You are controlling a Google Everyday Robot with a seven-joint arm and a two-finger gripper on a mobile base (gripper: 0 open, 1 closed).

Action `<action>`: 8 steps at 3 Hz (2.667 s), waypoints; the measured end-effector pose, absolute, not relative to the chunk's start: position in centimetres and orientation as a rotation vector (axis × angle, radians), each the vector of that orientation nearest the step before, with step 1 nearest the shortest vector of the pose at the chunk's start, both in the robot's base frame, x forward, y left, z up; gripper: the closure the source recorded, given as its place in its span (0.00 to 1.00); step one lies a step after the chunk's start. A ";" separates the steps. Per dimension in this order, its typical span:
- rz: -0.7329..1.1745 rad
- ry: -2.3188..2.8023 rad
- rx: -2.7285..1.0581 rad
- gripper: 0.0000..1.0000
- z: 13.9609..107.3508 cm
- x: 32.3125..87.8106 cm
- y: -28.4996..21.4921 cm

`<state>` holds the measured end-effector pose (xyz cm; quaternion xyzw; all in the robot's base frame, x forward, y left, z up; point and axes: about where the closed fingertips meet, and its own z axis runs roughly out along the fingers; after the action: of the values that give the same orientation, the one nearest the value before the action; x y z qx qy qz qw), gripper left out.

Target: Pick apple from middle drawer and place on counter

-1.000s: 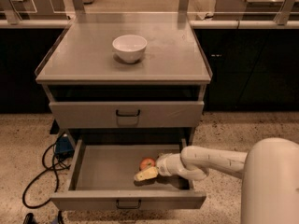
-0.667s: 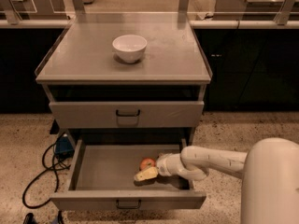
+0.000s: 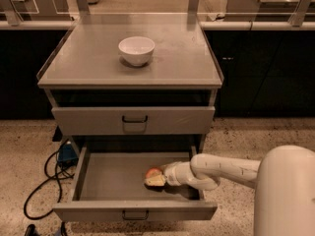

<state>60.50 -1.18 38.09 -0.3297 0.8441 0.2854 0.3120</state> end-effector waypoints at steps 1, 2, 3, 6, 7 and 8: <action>0.753 2.227 -0.870 0.62 38.1 60.5 -1.2; 0.753 2.227 -0.870 0.86 38.1 60.5 -1.2; 0.739 2.227 -0.859 1.00 39.0 60.3 -1.6; 0.673 2.160 -0.724 1.00 54.7 62.9 -11.7; 0.660 2.142 -0.717 1.00 60.5 64.7 -13.7; 0.632 2.120 -0.727 1.00 67.1 65.9 -14.8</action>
Offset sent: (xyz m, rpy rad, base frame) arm 0.0000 0.0000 0.0000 0.0000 0.0000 0.0000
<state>65.91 -14.78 67.09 -0.2866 0.8363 0.2492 0.3954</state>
